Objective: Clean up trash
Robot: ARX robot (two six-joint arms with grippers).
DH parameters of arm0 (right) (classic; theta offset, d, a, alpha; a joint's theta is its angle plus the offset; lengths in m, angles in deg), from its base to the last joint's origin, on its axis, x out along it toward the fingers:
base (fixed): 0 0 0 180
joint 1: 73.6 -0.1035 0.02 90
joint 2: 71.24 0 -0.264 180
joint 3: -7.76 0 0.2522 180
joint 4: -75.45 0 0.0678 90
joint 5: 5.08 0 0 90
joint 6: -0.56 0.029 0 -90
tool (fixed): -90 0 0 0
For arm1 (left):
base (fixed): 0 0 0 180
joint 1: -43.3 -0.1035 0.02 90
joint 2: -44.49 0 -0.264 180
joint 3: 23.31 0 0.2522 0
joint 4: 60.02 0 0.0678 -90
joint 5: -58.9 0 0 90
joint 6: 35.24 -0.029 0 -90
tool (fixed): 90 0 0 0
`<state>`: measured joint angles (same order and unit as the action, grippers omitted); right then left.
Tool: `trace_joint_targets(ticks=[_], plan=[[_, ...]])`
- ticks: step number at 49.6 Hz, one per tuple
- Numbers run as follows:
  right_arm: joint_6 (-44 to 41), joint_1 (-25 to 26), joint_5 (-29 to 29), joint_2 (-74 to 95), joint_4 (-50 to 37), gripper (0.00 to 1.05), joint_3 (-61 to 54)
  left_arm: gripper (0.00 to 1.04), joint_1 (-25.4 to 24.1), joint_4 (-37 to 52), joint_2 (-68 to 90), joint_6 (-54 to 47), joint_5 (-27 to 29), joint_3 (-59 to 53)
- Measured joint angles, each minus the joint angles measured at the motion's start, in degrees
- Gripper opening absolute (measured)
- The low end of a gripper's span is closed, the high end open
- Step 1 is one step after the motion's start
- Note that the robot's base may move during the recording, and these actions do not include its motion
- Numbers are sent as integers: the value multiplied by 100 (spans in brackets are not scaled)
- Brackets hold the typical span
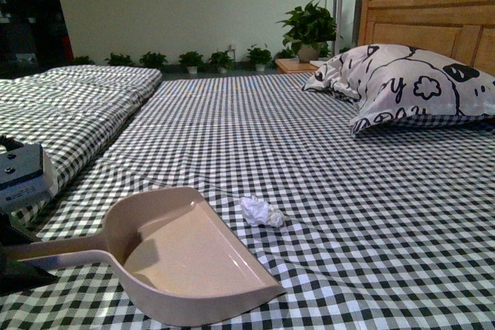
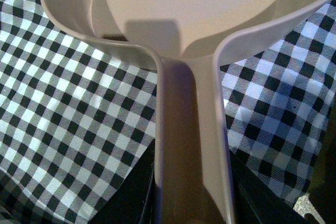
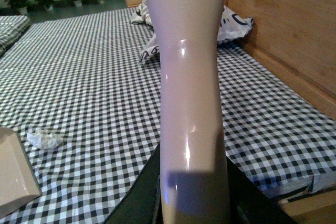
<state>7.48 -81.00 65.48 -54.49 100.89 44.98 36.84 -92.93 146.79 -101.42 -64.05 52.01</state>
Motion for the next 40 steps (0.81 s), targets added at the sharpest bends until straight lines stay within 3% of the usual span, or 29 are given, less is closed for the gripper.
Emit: trace_joint_targets(ticks=[35,40], plan=[[0,0,0,0,0,19,0,28,11,-380,52,-17,107,109],[-317,-184,-706,136,339,19,57,28,11,-380,52,-20,107,109]])
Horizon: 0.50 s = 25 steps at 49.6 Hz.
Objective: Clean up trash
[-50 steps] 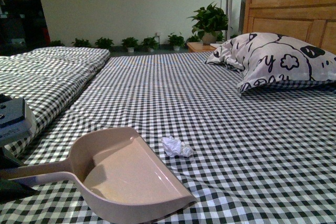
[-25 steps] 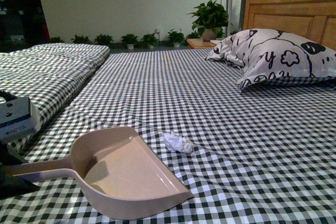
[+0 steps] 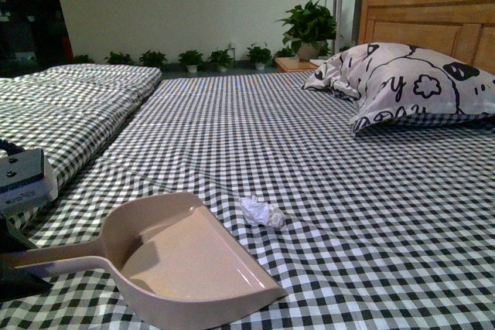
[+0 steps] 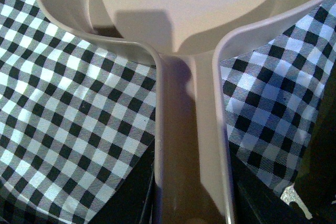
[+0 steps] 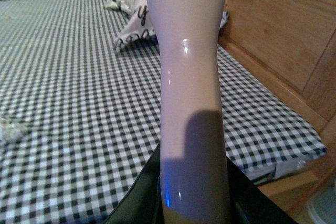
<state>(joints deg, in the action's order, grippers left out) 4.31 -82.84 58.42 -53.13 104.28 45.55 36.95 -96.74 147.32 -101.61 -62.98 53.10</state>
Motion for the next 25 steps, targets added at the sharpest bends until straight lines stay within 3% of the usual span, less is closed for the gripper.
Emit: trace_joint_targets(ticks=[6,16,25], plan=[[-44,72,162,310,184,19,70,28,0,-2,0,0,2,0],[-116,529,1250,1869,-365,19,503,28,0,-4,0,-2,2,0],[-710,125,1849,4288,-1403,19,1484,28,0,-4,0,-4,4,2]])
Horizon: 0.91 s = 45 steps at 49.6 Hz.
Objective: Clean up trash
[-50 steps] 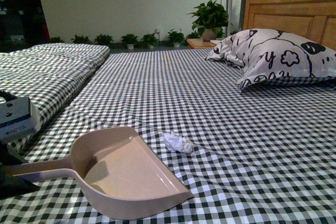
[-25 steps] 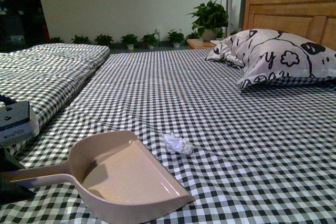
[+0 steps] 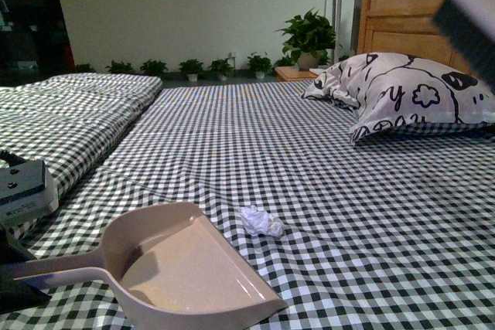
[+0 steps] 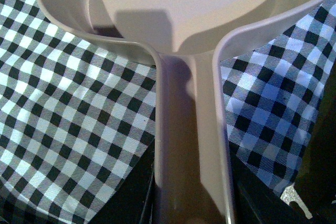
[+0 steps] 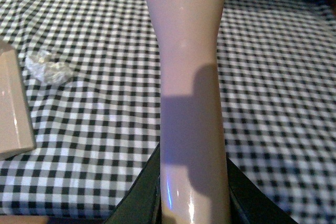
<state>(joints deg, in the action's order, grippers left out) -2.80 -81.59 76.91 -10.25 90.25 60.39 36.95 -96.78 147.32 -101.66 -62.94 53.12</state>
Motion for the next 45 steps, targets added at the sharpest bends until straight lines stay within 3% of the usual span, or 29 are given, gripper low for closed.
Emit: trace_joint_targets(ticks=[8,22,45], plan=[[-275,-293,175,1554,-199,19,743,28,0,0,0,0,0,0],[-852,-649,-175,3213,-363,19,1611,28,0,0,0,-2,0,0],[-1904,-813,-1261,4332,-793,19,2133,28,0,0,0,-2,2,0]])
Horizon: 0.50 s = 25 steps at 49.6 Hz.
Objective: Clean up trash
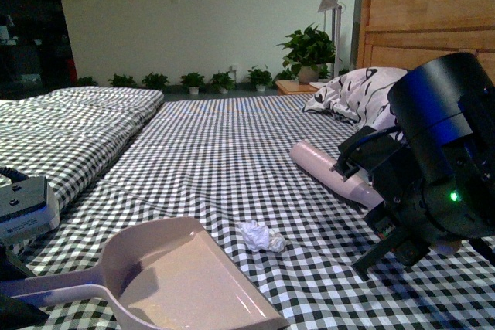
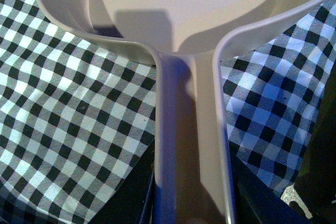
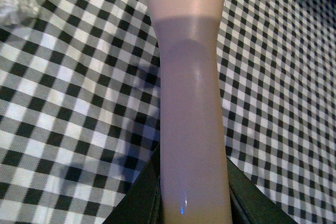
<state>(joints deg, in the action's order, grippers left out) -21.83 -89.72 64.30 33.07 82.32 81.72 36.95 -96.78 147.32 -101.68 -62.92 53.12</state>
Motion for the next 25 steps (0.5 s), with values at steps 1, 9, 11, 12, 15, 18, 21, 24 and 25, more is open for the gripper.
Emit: trace_joint_targets(ticks=[1,9,11,12,15,18,21,24,25], plan=[[-55,4,-90,55,-24,19,-22,28,0,0,0,0,-2,0],[-118,11,-234,369,-83,19,-212,28,0,0,0,0,-2,0],[-87,7,-232,444,-83,19,-269,28,0,0,0,0,-2,0],[-74,-7,-232,468,-81,19,-286,28,0,0,0,0,0,0],[37,-57,-214,509,-74,19,-343,28,0,0,0,0,0,0],[153,-111,-205,514,-31,19,-376,28,0,0,0,0,0,0],[284,-173,-162,514,24,19,-398,28,0,0,0,0,0,0],[509,-249,-76,514,111,19,-452,28,0,0,0,0,0,0],[560,-273,-52,511,142,19,-468,28,0,0,0,0,0,0]])
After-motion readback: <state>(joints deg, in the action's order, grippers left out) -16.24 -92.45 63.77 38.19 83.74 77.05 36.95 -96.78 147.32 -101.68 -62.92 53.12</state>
